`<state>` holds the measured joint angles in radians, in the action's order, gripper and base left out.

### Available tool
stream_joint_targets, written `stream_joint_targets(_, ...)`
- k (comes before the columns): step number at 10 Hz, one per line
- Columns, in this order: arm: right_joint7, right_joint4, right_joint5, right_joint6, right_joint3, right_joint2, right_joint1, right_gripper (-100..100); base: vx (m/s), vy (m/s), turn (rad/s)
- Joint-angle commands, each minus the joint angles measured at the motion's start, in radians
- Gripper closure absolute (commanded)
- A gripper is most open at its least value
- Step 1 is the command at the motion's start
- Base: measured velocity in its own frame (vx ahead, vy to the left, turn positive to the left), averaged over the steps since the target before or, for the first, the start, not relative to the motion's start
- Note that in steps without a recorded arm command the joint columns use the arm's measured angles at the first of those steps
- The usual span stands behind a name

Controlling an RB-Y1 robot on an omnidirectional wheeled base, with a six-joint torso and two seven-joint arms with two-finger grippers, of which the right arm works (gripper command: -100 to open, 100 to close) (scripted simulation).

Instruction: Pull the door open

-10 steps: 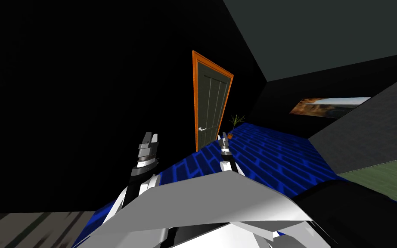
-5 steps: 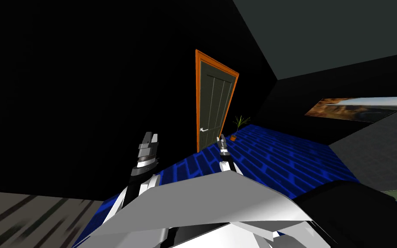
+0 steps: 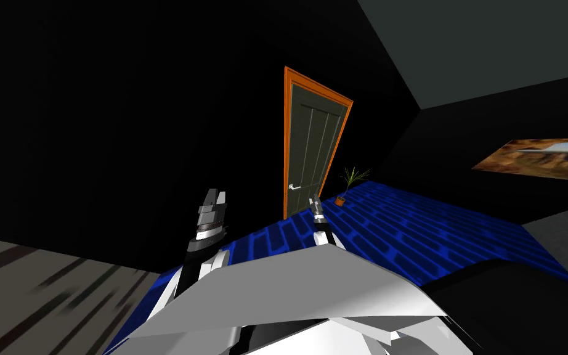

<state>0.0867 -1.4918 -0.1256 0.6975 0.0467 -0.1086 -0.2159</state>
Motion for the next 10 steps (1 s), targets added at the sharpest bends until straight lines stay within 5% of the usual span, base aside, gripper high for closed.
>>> stream_joint_targets(1,0.001,0.05,-0.004,0.007,0.003,-0.009,0.026,-100,0.04,-0.067,0.11)
stream_joint_targets(10,0.004,0.283,-0.016,0.044,0.008,-0.04,0.113,-100,0.03,-0.056,0.117)
